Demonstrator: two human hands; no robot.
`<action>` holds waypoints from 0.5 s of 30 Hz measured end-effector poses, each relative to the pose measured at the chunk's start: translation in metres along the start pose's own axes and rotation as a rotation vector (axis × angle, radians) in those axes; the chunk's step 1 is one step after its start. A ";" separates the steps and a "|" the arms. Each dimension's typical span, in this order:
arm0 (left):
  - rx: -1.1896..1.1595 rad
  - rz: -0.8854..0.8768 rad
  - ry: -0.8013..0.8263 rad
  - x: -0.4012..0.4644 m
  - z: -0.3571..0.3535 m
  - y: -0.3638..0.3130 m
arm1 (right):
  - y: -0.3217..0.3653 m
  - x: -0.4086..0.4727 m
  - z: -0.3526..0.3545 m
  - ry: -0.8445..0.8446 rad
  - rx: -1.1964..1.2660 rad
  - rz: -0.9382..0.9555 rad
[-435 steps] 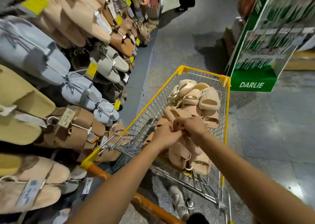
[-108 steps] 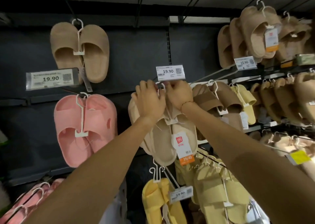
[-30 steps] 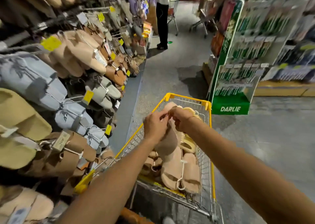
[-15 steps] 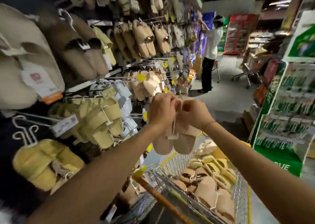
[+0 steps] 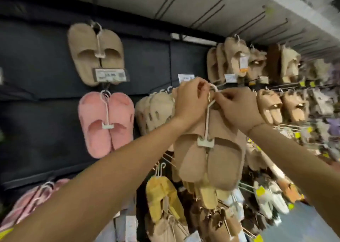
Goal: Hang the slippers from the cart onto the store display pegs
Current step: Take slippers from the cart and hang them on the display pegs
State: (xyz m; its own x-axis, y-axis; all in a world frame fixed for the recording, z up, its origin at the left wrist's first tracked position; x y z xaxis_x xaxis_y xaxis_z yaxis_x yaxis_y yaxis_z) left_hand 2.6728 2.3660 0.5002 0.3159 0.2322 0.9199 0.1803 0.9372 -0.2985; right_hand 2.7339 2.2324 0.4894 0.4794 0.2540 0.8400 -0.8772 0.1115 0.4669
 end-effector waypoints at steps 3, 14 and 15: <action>0.190 -0.029 -0.144 0.026 0.061 0.005 | 0.048 0.033 -0.025 0.005 0.102 0.109; 0.465 0.051 -0.211 0.099 0.236 -0.011 | 0.205 0.107 -0.071 0.050 0.450 0.187; 0.490 0.065 -0.208 0.107 0.248 -0.014 | 0.214 0.114 -0.075 0.054 0.471 0.186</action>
State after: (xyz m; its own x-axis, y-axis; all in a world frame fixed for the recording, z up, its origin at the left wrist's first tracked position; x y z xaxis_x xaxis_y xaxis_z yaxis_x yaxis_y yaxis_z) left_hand 2.4733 2.4425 0.6655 0.1114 0.2941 0.9493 -0.3051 0.9192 -0.2489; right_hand 2.5989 2.3570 0.6648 0.3030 0.2793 0.9111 -0.8351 -0.3828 0.3951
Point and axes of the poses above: each hand's wrist, its own x-axis towards the middle knuckle, its own z-axis out of the back of the hand, y = z × x, the point moved 1 cm from there along x, towards the middle knuckle, and after that the axes turned 4 degrees about x, right-handed, at the moved point
